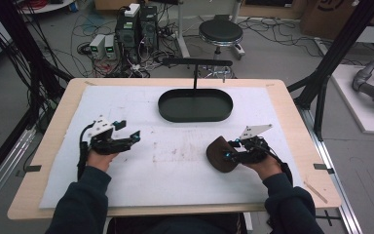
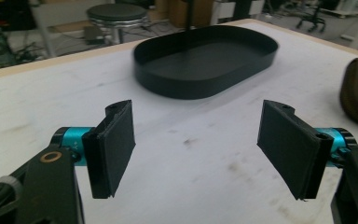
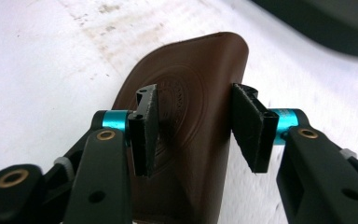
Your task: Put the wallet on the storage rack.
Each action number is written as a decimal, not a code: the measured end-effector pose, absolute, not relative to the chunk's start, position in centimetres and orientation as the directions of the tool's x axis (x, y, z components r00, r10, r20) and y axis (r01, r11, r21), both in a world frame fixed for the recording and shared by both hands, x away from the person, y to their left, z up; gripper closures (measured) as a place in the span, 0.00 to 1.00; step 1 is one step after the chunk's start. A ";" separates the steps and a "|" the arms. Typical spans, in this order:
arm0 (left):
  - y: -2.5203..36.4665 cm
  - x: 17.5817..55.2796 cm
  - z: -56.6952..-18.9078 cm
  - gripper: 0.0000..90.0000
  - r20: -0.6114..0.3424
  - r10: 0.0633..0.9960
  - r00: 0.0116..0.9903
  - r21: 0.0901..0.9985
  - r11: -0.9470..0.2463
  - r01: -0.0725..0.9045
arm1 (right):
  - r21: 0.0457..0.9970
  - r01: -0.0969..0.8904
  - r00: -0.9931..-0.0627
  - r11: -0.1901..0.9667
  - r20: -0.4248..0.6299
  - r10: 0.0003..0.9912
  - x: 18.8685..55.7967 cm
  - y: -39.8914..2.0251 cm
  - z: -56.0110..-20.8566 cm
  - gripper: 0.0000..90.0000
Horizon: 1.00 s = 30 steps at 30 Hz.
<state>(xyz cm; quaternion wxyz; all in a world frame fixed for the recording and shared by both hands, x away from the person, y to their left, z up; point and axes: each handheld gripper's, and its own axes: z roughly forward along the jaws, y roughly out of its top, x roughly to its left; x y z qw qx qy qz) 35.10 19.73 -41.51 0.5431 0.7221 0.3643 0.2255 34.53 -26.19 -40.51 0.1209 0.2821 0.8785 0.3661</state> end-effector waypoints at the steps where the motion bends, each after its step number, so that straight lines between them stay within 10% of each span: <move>1: 18.6 35.4 -41.4 0.30 -0.073 0.756 0.650 0.947 -0.152 0.283 | 0.716 0.388 -0.817 0.581 -0.024 0.576 34.5 -26.0 -40.4 0.61; 20: 0.2 40.5 -40.3 0.31 -0.097 0.588 0.803 0.897 -0.298 0.327 | 0.738 0.259 -0.851 0.623 -0.130 0.508 33.5 -24.7 -39.6 0.65; 30: -1.6 40.9 -41.1 0.31 -0.097 0.580 0.809 0.869 -0.347 0.354 | 0.748 0.231 -0.862 0.622 -0.139 0.487 33.3 -24.7 -39.4 0.66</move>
